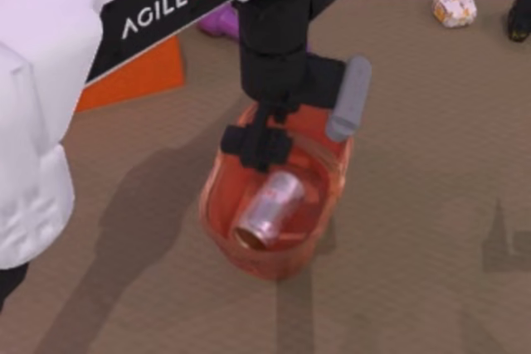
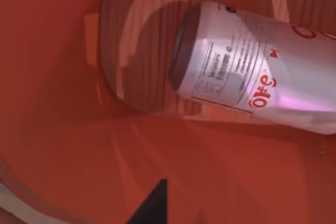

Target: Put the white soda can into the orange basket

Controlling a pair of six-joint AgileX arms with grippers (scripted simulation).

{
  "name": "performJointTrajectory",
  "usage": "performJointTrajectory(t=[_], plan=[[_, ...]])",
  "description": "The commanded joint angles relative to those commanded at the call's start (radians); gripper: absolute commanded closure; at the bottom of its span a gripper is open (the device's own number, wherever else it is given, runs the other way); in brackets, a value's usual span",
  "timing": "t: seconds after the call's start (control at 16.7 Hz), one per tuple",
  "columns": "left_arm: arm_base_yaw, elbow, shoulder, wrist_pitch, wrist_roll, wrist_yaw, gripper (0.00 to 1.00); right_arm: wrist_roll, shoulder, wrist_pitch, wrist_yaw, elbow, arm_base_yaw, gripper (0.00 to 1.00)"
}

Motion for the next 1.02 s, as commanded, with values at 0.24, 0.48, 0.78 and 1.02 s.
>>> performJointTrajectory(t=[0.24,0.48,0.78,1.02], plan=[[0.0,0.0,0.0,0.0,0.0,0.0,0.75,0.0,0.0,0.0,0.0,0.0,0.0,0.0],[0.0,0.0,0.0,0.0,0.0,0.0,1.0,0.0,0.0,0.0,0.0,0.0,0.0,0.0],[0.0,0.0,0.0,0.0,0.0,0.0,1.0,0.0,0.0,0.0,0.0,0.0,0.0,0.0],[0.0,0.0,0.0,0.0,0.0,0.0,1.0,0.0,0.0,0.0,0.0,0.0,0.0,0.0]])
